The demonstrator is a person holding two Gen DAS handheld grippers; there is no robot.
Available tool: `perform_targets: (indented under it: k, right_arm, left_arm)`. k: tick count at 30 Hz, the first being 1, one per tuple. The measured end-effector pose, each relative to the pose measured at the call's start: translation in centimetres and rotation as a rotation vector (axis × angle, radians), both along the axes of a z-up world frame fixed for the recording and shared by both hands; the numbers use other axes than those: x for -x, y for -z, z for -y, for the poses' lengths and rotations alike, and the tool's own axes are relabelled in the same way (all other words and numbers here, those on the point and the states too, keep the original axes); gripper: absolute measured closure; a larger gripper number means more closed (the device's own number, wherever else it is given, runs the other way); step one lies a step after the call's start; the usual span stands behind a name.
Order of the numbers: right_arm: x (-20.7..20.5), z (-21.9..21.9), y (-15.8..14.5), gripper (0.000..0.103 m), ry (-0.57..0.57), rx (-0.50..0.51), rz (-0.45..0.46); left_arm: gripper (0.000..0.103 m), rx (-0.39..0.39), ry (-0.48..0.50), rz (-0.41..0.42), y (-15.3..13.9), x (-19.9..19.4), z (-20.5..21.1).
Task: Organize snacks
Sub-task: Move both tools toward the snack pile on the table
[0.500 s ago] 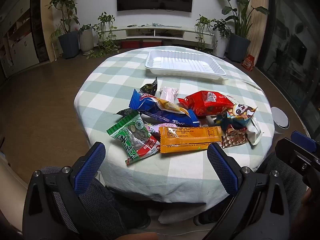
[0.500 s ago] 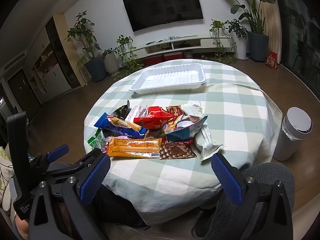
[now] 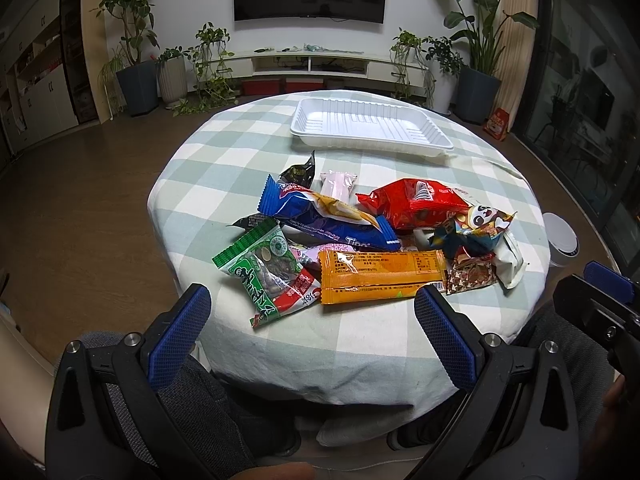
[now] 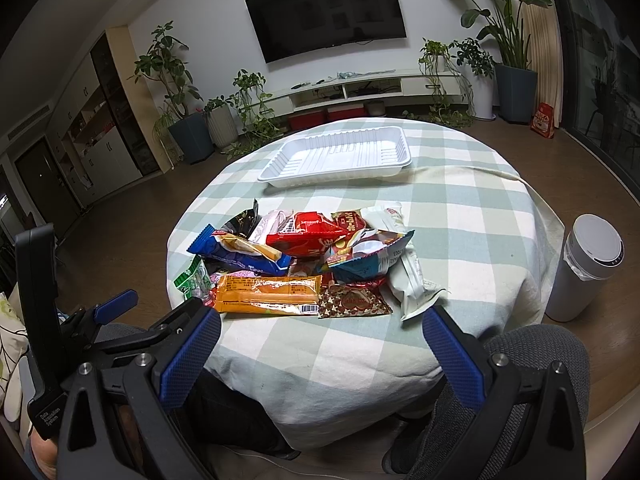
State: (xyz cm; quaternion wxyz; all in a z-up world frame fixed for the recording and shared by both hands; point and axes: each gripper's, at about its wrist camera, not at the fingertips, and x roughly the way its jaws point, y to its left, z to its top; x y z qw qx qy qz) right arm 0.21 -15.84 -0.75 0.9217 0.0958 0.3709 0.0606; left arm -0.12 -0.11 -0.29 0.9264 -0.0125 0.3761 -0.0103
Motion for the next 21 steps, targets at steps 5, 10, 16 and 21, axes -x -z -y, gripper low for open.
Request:
perform_targets:
  k: [5, 10, 16, 21]
  right_arm:
    - [0.0, 0.0, 0.1, 0.000, 0.001, 0.000, -0.001]
    - [0.0, 0.0, 0.1, 0.000, 0.002, 0.003, -0.002]
    - [-0.1, -0.1, 0.2, 0.000, 0.002, 0.005, 0.000]
    - [0.2, 1.1, -0.1, 0.000, 0.008, 0.006, 0.023]
  left_arm:
    - [0.000, -0.005, -0.003, -0.003, 0.3, 0.0, 0.0]
    - [0.000, -0.010, -0.005, -0.004, 0.7, 0.1, 0.0]
    - [0.000, 0.046, 0.009, 0.000, 1.1, -0.4, -0.8]
    - [0.000, 0.101, 0.070, -0.007, 1.9, -1.4, -2.0]
